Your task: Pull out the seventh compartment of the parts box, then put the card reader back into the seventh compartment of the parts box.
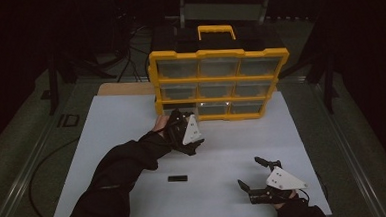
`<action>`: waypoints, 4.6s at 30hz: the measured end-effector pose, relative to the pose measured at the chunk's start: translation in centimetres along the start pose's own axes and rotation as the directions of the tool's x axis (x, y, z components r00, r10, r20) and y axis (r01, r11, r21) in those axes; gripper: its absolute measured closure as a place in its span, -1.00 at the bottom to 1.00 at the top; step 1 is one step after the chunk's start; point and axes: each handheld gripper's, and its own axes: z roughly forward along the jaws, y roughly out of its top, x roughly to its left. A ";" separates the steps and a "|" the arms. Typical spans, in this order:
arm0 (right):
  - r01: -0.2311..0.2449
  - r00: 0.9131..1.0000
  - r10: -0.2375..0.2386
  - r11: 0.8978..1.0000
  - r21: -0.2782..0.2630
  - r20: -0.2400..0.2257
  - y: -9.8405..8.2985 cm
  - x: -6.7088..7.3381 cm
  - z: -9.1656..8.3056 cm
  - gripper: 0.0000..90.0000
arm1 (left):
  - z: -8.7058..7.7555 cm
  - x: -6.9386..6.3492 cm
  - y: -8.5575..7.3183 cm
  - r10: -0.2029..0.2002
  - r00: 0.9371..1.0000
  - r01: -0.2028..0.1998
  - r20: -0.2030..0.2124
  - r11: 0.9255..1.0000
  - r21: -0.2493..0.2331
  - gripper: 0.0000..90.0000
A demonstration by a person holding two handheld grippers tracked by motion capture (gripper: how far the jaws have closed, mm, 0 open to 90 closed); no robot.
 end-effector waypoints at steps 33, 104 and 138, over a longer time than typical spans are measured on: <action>0.001 1.000 -0.001 1.000 0.005 -0.002 0.0 0.0 0.1 -0.80 | -5.0 1.7 -4.7 -0.270 0.954 0.283 0.128 0.954 -0.101 -1.00; 0.013 1.000 -0.013 1.000 0.012 0.000 0.0 0.2 0.2 -0.80 | -11.4 -4.2 -15.8 -0.473 0.874 0.483 0.110 0.870 -0.098 -0.95; 0.018 1.000 -0.018 1.000 0.013 0.006 0.0 0.2 0.1 -0.80 | -11.4 -4.5 -15.9 -0.444 0.891 0.450 0.092 0.891 -0.055 -1.00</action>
